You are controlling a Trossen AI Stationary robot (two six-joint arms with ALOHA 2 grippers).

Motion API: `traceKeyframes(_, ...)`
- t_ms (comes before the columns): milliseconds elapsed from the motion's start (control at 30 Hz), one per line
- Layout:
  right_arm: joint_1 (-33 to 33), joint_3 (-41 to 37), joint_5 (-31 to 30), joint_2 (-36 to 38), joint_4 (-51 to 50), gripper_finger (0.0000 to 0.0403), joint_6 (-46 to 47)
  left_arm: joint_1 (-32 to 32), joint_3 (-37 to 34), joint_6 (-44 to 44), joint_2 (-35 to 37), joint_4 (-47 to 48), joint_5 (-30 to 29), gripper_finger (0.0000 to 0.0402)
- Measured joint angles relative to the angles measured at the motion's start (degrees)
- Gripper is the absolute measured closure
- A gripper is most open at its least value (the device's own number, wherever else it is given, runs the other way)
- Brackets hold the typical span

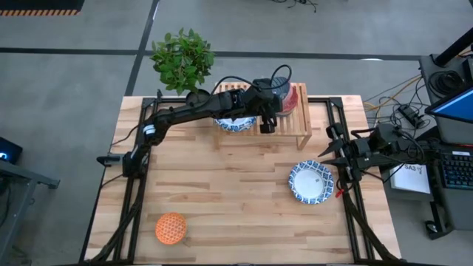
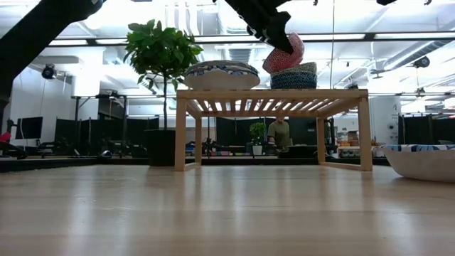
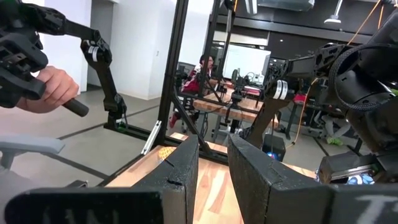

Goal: Place and stack bowls onto a shelf
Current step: Stack the blue bowl on top of the red bowl on the shelf

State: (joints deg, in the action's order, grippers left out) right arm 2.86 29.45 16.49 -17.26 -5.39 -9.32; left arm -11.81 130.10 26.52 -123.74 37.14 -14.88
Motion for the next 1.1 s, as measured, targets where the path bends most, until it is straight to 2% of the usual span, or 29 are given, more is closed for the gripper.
traceKeyframes(533, 0.01, 0.00, 0.00, -0.02, -0.02, 0.0326, -0.29, 0.02, -0.02, 0.00, 0.00, -0.30, -0.08, 0.0295)
traceKeyframes(867, -0.01, 0.00, 0.00, -0.02, -0.09, 0.0326, -0.29, 0.04, 0.19, -0.22, 0.00, -0.69, -0.44, 0.0234)
traceKeyframes(1100, 0.01, 0.00, -0.02, -0.02, -0.11, 0.0326, -0.06, 0.13, 0.24, 0.12, 0.02, -0.66, -2.75, 0.0186)
